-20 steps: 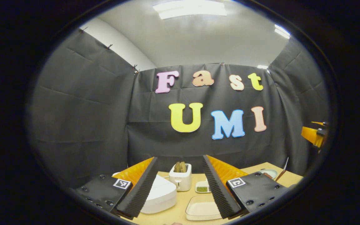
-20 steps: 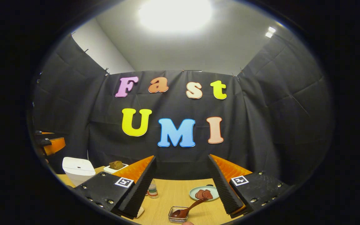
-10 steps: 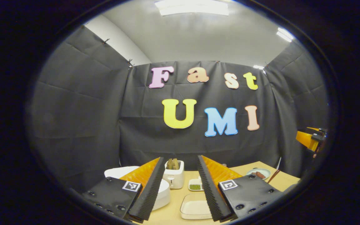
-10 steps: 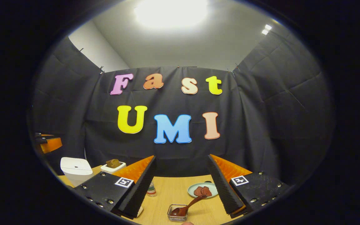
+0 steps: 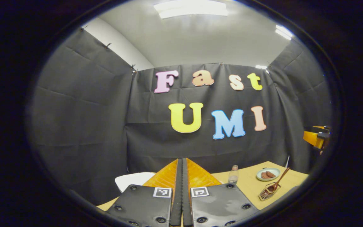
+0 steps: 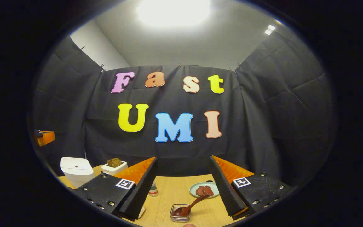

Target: Close the left gripper, press the button to open the rice cooker; take a wooden spoon from the chopstick holder with the right hand, scoop a spoonful of rice and pour it into the rice cooker, then put the wooden spoon back into the chopstick holder.

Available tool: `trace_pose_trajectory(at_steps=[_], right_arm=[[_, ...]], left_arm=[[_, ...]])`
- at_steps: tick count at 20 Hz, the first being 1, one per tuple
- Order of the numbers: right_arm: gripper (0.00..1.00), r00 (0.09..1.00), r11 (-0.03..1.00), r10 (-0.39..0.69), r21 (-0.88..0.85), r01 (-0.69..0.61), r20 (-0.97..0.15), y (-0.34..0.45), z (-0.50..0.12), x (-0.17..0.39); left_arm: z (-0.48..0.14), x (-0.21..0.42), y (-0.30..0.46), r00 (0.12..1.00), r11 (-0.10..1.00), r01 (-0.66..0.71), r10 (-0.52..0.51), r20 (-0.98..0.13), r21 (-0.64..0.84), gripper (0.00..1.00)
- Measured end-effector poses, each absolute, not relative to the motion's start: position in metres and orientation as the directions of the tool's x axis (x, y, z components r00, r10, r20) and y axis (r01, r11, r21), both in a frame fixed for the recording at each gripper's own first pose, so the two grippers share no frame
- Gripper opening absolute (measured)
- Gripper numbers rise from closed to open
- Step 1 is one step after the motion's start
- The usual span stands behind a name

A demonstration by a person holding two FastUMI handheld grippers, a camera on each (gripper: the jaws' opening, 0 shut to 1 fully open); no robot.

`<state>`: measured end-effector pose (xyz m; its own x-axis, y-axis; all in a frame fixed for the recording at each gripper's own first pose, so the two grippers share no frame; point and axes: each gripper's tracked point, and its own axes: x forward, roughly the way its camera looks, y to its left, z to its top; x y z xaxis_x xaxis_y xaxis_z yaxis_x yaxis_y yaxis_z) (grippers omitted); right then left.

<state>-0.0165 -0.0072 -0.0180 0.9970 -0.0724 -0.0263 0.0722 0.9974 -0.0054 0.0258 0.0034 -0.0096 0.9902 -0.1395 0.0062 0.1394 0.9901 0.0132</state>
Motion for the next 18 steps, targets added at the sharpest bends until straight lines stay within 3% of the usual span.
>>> trace_pose_trajectory(at_steps=[12,13,18], right_arm=[[0.98,0.989,0.99,-0.142,-0.022,0.141,-0.034,0.017,-0.02,-0.028],[0.93,0.988,0.988,-0.151,-0.021,0.151,-0.036,0.018,-0.02,-0.029],[0.98,0.979,0.98,-0.197,-0.038,0.196,-0.042,0.024,-0.023,-0.038]], left_arm=[[-0.062,0.091,0.08,0.986,0.991,0.123,-0.128,-0.109,-0.056,0.09],[-0.072,0.098,0.085,0.983,0.99,0.123,-0.131,-0.127,-0.063,0.09],[-0.127,0.131,0.107,0.962,0.987,0.126,-0.146,-0.232,-0.097,0.09]])
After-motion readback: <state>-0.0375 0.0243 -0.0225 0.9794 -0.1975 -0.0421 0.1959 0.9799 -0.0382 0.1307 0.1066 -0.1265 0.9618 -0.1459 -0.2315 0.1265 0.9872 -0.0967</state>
